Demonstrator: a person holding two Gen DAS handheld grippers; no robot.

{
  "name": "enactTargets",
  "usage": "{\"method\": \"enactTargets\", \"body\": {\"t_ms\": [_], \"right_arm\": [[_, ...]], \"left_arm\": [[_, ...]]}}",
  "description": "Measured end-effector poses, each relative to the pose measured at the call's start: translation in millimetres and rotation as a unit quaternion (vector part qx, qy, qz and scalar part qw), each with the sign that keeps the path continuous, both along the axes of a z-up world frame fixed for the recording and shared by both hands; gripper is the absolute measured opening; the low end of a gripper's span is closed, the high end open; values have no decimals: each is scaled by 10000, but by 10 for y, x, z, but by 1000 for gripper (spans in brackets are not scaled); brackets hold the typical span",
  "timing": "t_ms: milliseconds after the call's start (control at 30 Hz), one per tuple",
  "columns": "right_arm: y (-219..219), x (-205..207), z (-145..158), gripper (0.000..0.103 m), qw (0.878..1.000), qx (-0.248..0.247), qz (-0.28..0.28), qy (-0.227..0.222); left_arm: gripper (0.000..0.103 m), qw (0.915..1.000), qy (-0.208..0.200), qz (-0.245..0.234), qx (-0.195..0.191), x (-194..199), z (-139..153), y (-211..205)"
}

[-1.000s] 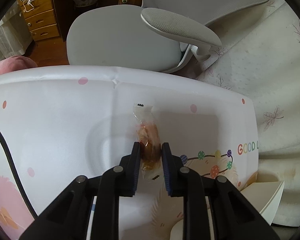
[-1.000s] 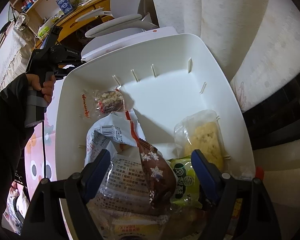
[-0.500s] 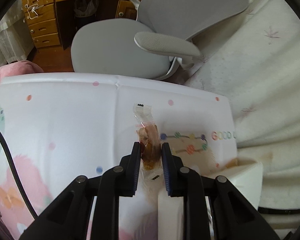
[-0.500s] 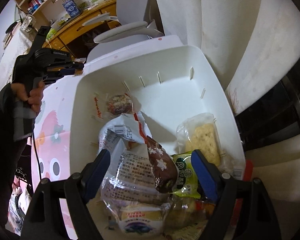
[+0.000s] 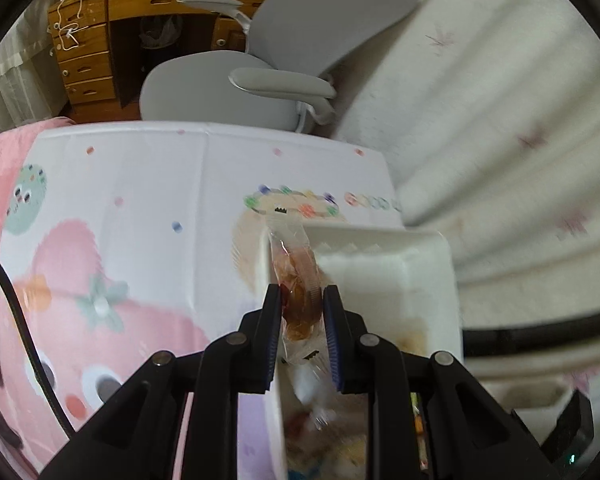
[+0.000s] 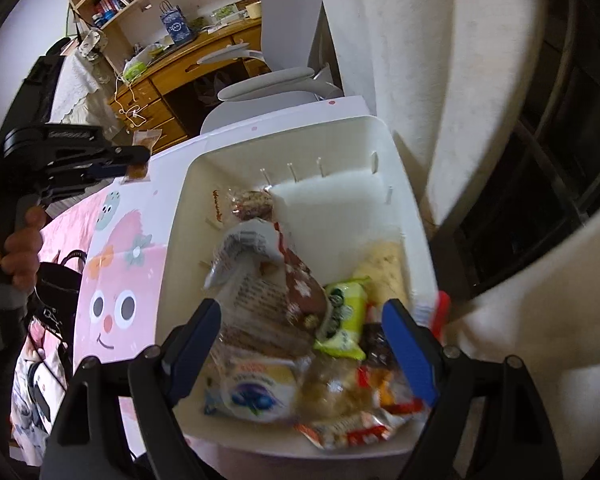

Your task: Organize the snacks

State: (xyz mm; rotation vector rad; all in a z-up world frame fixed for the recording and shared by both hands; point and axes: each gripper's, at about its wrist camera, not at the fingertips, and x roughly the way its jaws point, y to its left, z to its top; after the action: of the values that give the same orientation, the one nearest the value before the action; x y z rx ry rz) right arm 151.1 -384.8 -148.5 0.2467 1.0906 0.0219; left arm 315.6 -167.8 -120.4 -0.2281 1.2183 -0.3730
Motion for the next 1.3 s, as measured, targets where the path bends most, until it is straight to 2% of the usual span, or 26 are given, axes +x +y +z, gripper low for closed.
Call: {"method": "enactTargets", "body": {"t_ms": [300, 500, 600, 667, 700, 833, 1200, 1300], "right_arm": [[-220, -324, 79, 84, 9999, -54, 11, -108], [-195, -488, 103, 84, 9998, -29, 113, -129], [-132, -560, 114, 84, 9998, 9, 156, -127], [-82, -594, 119, 84, 9997, 55, 182, -119], [-45, -610, 121, 84, 9997, 83, 201, -106], [102, -660, 124, 86, 9994, 168, 288, -54], [888, -967, 231, 93, 9971, 213, 734, -15], [1125, -1094, 362, 94, 9964, 210, 808, -159]], "left_arm": [[19, 9994, 188, -285, -32, -745, -83, -269], [20, 9983, 205, -542, -23, -1101, -110, -363], [36, 9985, 139, -531, -8, -1222, -75, -325], [56, 9987, 75, -497, 6, -1320, -22, -278], [60, 9989, 32, -469, 20, -1358, -4, -242], [70, 9996, -136, -226, 29, -1555, 84, 30], [72, 9979, -346, 539, -50, -2282, 400, 1174], [79, 9968, -486, 625, 89, -2448, 543, 1423]]}}
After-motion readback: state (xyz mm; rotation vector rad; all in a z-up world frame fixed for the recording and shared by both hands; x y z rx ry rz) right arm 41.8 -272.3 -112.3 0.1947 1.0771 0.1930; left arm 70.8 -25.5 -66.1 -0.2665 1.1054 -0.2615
